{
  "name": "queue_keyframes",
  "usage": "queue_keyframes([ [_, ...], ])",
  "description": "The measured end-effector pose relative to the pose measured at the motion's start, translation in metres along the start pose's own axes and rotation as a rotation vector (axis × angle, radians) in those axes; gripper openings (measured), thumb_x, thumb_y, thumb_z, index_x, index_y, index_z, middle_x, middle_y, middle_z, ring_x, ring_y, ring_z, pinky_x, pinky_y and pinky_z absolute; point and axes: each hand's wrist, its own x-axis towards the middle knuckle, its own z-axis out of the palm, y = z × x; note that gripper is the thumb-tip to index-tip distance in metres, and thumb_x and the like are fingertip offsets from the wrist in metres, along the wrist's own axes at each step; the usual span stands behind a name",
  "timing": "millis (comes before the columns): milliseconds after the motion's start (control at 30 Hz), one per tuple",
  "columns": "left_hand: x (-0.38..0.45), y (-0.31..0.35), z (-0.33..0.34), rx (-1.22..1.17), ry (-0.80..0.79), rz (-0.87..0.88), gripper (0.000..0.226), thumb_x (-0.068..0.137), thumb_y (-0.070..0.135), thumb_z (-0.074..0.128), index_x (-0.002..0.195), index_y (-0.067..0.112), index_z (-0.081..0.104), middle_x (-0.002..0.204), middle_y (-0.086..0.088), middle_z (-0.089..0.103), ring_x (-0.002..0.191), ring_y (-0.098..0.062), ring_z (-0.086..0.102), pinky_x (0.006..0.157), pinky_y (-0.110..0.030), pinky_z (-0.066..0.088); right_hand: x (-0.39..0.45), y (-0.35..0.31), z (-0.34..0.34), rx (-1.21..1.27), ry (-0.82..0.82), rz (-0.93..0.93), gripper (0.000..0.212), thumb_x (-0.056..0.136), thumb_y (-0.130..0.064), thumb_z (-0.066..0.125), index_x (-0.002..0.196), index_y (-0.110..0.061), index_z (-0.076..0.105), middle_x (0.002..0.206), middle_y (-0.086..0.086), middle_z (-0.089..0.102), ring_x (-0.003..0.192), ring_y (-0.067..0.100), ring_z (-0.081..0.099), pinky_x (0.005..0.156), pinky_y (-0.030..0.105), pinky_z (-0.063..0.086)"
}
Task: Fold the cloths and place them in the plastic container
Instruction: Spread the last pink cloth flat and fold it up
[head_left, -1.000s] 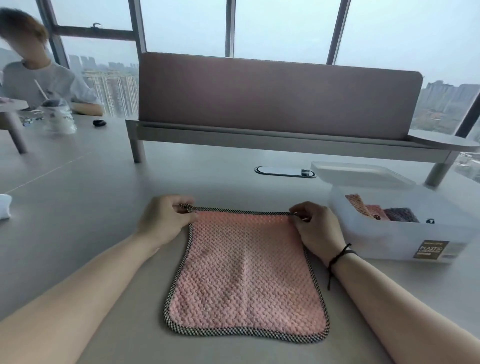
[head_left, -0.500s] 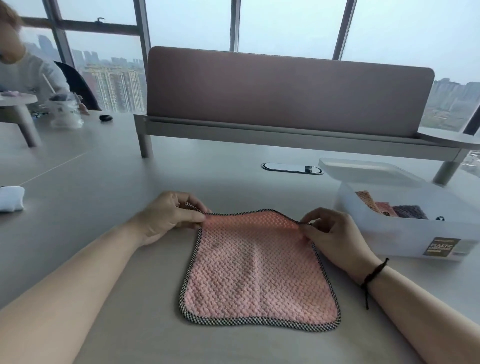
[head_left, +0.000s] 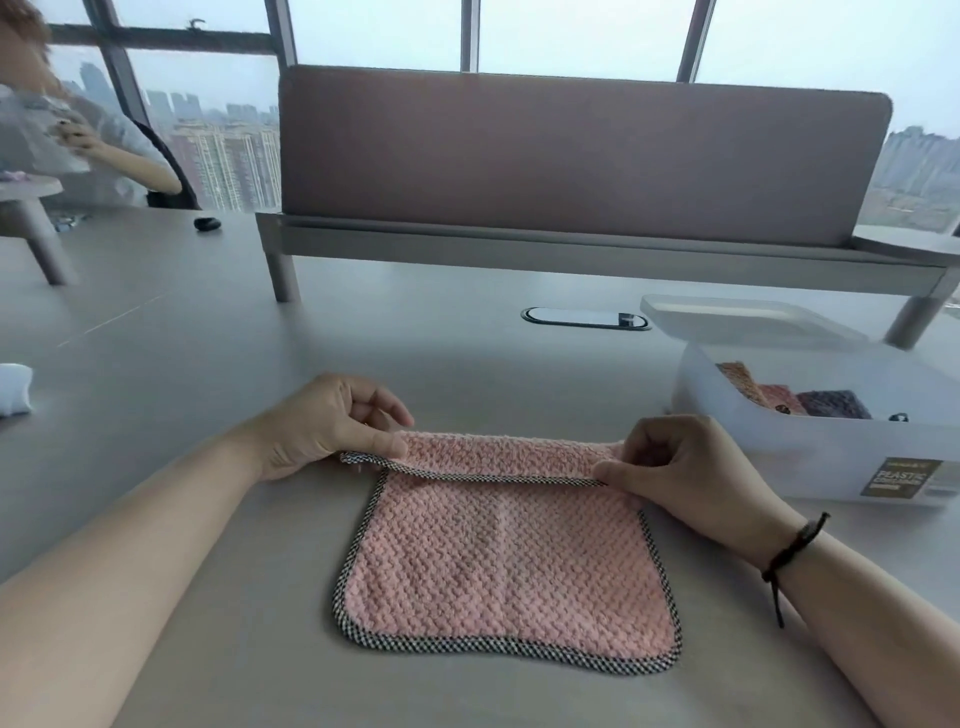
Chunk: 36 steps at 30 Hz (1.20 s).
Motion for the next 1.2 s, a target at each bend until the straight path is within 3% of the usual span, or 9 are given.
queue_keyframes([
  [167,0.001,-0.001,0.002,0.065,-0.041,-0.004,0.067,0.038,0.05,0.097,0.091,0.015,0.077,0.075,-0.004,0.071,0.069,-0.012,0.064,0.063,-0.019,0.052,-0.001,-0.002,-0.001,-0.029,-0.098,0.006,0.031,0.071,-0.033,0.086,0.058,-0.016,0.065,0.05,-0.001,0.066,0.044,0.003,0.051,0.051,0.024,0.042],
  [667,-0.001,0.004,0.009,0.174,-0.045,0.008,0.068,0.041,0.06,0.092,0.093,0.019,0.077,0.072,-0.004,0.068,0.052,-0.015,0.054,0.042,-0.021,0.042,0.002,0.002,-0.002,-0.127,-0.151,0.009,0.032,0.071,-0.039,0.086,0.058,-0.018,0.065,0.051,-0.002,0.062,0.043,0.002,0.045,0.05,0.028,0.041],
  [833,-0.002,0.002,0.013,0.212,0.032,0.104,0.06,0.057,0.072,0.079,0.087,0.02,0.078,0.067,-0.013,0.071,0.058,-0.016,0.06,0.057,-0.024,0.047,0.0,0.0,-0.002,-0.161,-0.164,0.026,0.038,0.07,-0.041,0.086,0.052,-0.02,0.06,0.045,-0.01,0.054,0.042,0.002,0.043,0.047,0.021,0.034],
  [900,-0.003,0.002,0.016,0.334,0.136,0.179,0.051,0.066,0.072,0.072,0.081,0.023,0.078,0.061,-0.009,0.067,0.054,-0.017,0.054,0.055,-0.029,0.043,-0.001,-0.005,-0.002,-0.201,0.003,0.036,0.042,0.072,-0.043,0.081,0.05,-0.018,0.055,0.041,-0.011,0.048,0.04,0.005,0.041,0.044,0.021,0.031],
  [967,-0.004,0.008,0.022,0.601,0.283,0.299,0.04,0.075,0.067,0.065,0.08,0.029,0.077,0.061,0.003,0.063,0.054,-0.013,0.052,0.053,-0.032,0.045,-0.001,-0.015,-0.002,-0.194,0.302,0.044,0.046,0.076,-0.045,0.074,0.049,-0.016,0.051,0.041,-0.006,0.045,0.039,0.009,0.04,0.044,0.025,0.031],
  [1033,-0.01,0.022,0.037,0.792,0.302,0.428,0.036,0.081,0.065,0.059,0.094,0.034,0.075,0.078,0.012,0.065,0.072,-0.007,0.059,0.067,-0.036,0.052,-0.005,-0.029,0.004,-0.232,0.464,-0.028,0.044,0.082,-0.047,0.068,0.051,-0.02,0.051,0.043,-0.006,0.048,0.041,0.006,0.043,0.045,0.023,0.032],
  [1067,-0.012,0.029,0.047,0.866,0.216,0.438,0.043,0.083,0.068,0.056,0.109,0.038,0.071,0.097,0.016,0.066,0.092,-0.005,0.061,0.082,-0.037,0.053,-0.009,-0.036,0.01,-0.283,0.458,-0.098,0.04,0.084,-0.05,0.064,0.057,-0.022,0.055,0.048,-0.009,0.052,0.046,0.004,0.048,0.046,0.023,0.036],
  [1133,-0.014,0.04,0.073,1.021,-0.076,0.331,0.067,0.084,0.078,0.043,0.142,0.047,0.043,0.147,0.023,0.042,0.139,-0.002,0.035,0.117,-0.033,0.029,-0.017,-0.048,0.025,-0.377,0.29,-0.22,0.034,0.085,-0.062,0.054,0.082,-0.03,0.066,0.074,-0.015,0.063,0.068,0.003,0.059,0.059,0.026,0.049],
  [1200,-0.015,0.04,0.095,1.117,-0.254,0.21,0.085,0.083,0.082,0.037,0.155,0.045,0.011,0.162,0.027,0.001,0.149,0.004,-0.004,0.12,-0.024,-0.005,-0.022,-0.054,0.037,-0.42,-0.017,-0.232,0.049,0.085,-0.071,0.045,0.122,-0.04,0.058,0.116,-0.02,0.059,0.106,0.004,0.057,0.089,0.027,0.048],
])
